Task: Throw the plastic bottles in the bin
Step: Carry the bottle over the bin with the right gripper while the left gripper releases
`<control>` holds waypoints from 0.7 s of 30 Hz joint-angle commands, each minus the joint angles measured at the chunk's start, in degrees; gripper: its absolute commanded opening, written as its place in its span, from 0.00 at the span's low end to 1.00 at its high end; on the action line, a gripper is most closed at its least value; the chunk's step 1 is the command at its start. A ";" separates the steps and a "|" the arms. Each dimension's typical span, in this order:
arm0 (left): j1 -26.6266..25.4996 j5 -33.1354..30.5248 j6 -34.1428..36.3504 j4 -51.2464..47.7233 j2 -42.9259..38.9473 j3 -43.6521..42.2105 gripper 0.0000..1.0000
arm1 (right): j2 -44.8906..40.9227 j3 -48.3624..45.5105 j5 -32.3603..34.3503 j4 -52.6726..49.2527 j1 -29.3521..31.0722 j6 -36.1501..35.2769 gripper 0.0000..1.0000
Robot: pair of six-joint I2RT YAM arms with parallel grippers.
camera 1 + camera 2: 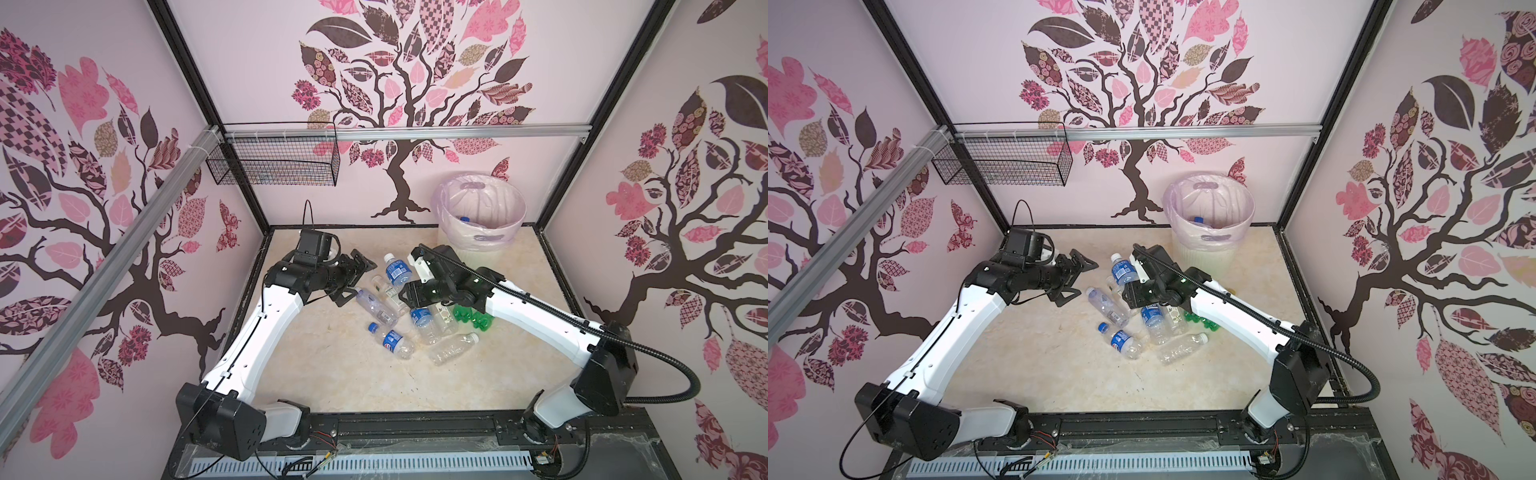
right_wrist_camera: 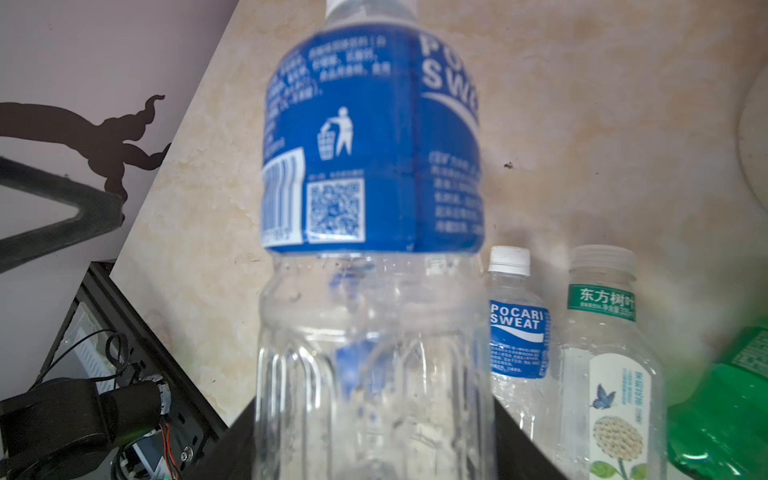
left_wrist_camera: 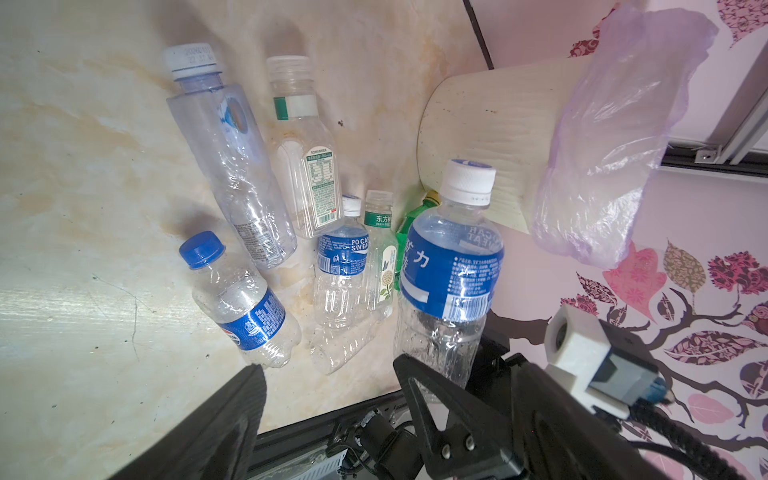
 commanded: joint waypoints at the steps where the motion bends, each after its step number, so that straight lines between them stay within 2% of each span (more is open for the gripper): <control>1: -0.01 -0.15 1.26 0.86 -1.71 2.32 0.97 | 0.02 4.31 2.00 -1.12 -1.23 -1.44 0.43; 5: -0.77 0.15 1.52 2.85 -3.05 2.72 0.97 | 0.74 7.32 4.03 -2.51 -2.40 -3.10 0.43; 10: -4.94 -0.94 1.94 6.70 -3.37 4.11 0.97 | 1.80 11.24 4.92 -3.48 -4.70 -3.59 0.43; 21: -10.41 -1.39 1.78 10.03 1.46 12.25 0.97 | 3.32 22.12 10.89 -6.82 -10.97 -4.42 0.43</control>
